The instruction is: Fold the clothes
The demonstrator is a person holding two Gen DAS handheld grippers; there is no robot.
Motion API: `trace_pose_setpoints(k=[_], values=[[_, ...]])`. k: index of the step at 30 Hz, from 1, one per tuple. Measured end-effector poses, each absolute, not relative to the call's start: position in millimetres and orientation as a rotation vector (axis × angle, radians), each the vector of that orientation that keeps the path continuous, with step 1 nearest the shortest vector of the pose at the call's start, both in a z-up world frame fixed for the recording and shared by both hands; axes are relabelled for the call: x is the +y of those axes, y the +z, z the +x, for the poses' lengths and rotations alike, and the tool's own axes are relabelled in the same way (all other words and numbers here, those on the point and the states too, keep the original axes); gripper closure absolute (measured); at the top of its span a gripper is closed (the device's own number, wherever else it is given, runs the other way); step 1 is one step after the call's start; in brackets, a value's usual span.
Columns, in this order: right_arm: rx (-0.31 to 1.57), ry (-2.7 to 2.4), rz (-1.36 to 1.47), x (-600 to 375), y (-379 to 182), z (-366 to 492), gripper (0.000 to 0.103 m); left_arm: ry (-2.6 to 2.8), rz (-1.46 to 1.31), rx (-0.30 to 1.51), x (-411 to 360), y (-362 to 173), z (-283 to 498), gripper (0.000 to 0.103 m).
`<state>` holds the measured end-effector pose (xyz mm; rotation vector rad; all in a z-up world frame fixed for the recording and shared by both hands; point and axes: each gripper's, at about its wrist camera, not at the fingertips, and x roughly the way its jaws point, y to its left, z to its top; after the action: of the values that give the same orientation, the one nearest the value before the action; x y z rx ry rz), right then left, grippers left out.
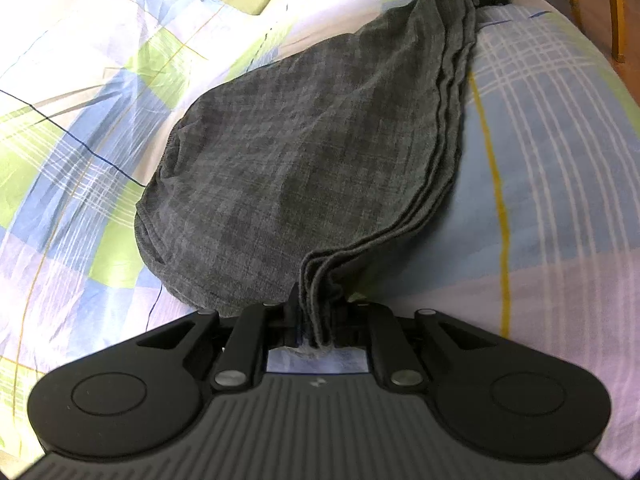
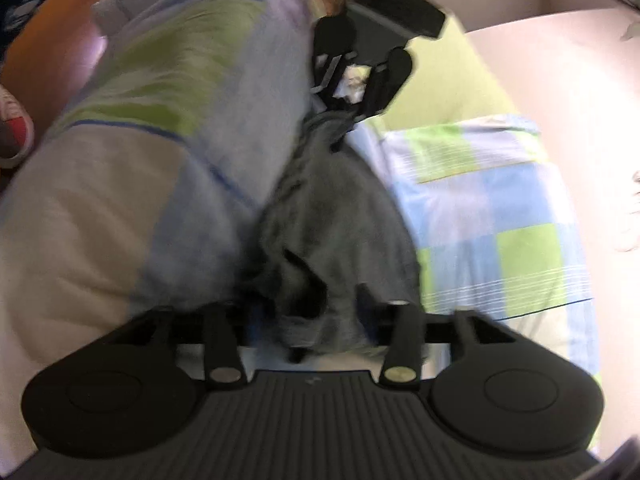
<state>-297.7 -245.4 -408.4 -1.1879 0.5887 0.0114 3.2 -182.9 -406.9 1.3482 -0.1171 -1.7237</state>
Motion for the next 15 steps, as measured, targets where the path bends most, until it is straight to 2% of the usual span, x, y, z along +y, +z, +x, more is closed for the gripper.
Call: trace_pose_setpoints(k=[1, 3, 6, 9, 11, 15], values=[[0.596, 0.023, -1.172, -245, -408, -299, 0.072, -1.726, 1.352, -0.103, -184, -406, 3, 0.093], [0.658, 0.114, -1.083, -251, -406, -295, 0.092, -1.738, 1.362, -0.039, -191, -401, 4, 0.096], [0.718, 0.176, -0.953, -260, -396, -286, 0.095, -1.769, 1.346, 0.141, -210, -386, 13, 0.097], [0.785, 0.207, -0.572, -294, -360, -270, 0.096, -1.815, 1.3, 0.306, -229, -363, 26, 0.097], [0.815, 0.218, -0.192, -338, -329, -259, 0.096, -1.828, 1.223, 0.432, -248, -337, 41, 0.097], [0.742, 0.108, 0.202, -407, -294, -252, 0.096, -1.779, 1.05, 0.628, -291, -294, 76, 0.097]])
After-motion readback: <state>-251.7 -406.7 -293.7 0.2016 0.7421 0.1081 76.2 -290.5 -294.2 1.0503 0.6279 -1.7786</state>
